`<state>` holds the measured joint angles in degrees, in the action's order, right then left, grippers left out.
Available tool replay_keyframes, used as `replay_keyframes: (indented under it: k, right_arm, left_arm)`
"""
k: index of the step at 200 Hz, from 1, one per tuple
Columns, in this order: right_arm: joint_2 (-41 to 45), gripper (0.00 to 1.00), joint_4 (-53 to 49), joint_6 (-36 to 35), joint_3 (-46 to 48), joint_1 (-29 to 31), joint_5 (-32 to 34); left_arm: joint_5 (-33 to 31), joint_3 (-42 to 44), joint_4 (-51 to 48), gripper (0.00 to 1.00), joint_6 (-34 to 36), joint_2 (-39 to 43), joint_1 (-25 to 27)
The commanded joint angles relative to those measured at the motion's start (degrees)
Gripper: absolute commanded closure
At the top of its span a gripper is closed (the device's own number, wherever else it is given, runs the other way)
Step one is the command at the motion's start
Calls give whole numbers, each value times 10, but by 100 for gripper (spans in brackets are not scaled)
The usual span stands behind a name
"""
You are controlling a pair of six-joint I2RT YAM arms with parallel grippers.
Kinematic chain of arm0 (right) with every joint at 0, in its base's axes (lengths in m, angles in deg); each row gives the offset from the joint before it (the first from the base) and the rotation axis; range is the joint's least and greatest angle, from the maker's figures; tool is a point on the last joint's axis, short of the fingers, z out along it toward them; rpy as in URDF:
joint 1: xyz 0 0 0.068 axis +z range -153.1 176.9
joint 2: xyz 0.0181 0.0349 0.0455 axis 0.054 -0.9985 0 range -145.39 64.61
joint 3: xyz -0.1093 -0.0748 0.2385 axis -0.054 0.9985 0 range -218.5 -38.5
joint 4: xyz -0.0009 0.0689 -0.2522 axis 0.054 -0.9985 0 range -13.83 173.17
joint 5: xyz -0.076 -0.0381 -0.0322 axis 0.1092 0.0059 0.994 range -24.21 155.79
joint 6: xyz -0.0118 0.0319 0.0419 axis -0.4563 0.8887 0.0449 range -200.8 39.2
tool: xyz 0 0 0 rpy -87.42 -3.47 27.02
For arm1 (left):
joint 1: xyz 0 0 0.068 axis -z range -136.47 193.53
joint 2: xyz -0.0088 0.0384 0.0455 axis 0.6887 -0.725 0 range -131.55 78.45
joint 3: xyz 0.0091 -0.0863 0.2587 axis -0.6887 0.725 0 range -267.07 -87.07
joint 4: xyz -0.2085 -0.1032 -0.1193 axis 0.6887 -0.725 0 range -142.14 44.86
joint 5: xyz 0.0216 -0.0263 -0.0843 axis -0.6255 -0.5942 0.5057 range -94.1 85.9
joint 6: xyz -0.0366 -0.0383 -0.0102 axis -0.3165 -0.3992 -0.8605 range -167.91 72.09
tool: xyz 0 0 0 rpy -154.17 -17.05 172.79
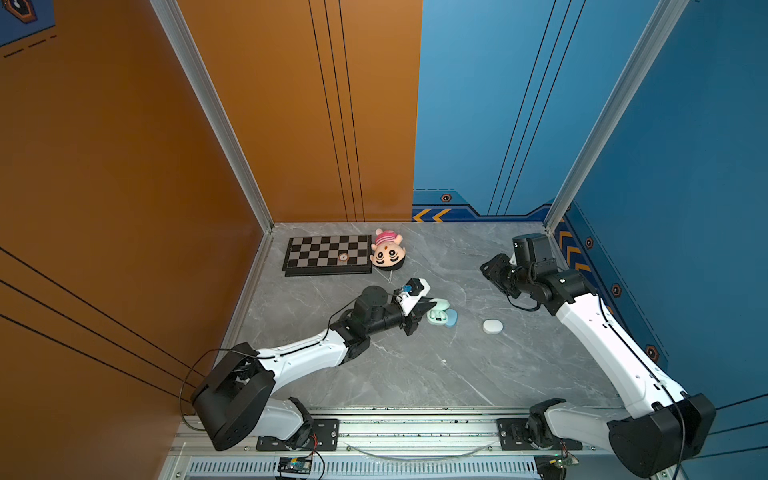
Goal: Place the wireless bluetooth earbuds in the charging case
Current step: 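Lower the case with the left gripper onto the table while the right gripper withdraws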
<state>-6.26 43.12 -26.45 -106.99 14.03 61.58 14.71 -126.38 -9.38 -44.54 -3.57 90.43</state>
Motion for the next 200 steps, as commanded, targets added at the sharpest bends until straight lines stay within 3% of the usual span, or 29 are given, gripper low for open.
replay_keyframes:
  k: [1, 35, 82, 161, 200]
  right_arm:
    - [6, 56, -39, 52, 26, -4, 45]
    - [11, 56, -40, 55, 42, -14, 52]
    - [20, 56, -48, 43, 40, -44, 44]
    - [37, 56, -68, 15, 34, -106, 13]
    - [34, 56, -70, 10, 26, -118, 4]
  left_arm:
    - [-29, 5, 42, 100, 20, -48, 35]
    - [-32, -8, 70, 100, 14, -129, 74]
    - [-42, -16, 105, 100, -2, -199, 85]
    - [-47, -40, 118, 100, -11, -261, 85]
    - [-44, -50, 118, 95, -10, -277, 84]
